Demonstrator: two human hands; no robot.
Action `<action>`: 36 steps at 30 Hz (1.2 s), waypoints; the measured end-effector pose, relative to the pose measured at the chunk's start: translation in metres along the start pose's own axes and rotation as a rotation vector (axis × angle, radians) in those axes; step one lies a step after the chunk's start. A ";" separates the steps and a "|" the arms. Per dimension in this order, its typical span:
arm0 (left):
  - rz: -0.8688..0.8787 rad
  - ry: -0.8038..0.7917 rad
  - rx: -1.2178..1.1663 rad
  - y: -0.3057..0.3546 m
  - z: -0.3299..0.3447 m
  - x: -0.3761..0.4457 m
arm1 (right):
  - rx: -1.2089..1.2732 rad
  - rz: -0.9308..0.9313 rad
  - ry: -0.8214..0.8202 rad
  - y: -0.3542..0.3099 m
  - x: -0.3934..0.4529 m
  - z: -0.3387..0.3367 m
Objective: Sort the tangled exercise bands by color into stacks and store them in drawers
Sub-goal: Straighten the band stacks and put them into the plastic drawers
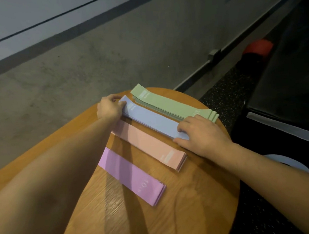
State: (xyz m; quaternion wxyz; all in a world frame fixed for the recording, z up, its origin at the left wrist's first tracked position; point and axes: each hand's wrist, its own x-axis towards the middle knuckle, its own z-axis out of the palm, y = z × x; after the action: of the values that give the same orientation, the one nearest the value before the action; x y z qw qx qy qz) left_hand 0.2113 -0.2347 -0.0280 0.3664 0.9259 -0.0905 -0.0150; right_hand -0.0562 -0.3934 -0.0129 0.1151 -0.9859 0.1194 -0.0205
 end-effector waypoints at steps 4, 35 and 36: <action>0.048 0.048 0.001 0.005 -0.012 -0.007 | 0.037 -0.022 0.012 -0.008 -0.003 -0.007; 0.011 0.328 0.541 -0.119 -0.456 -0.434 | 0.217 -0.938 -0.050 -0.413 -0.153 -0.120; 0.005 0.359 0.534 -0.129 -0.468 -0.445 | 0.221 -0.962 -0.056 -0.427 -0.160 -0.120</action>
State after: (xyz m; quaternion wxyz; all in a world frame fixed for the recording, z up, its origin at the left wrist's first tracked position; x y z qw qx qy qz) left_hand -0.1617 0.2530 0.2092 0.1207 0.9770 -0.0273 0.1737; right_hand -0.1215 0.0215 0.2012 0.1998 -0.9113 -0.3553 -0.0576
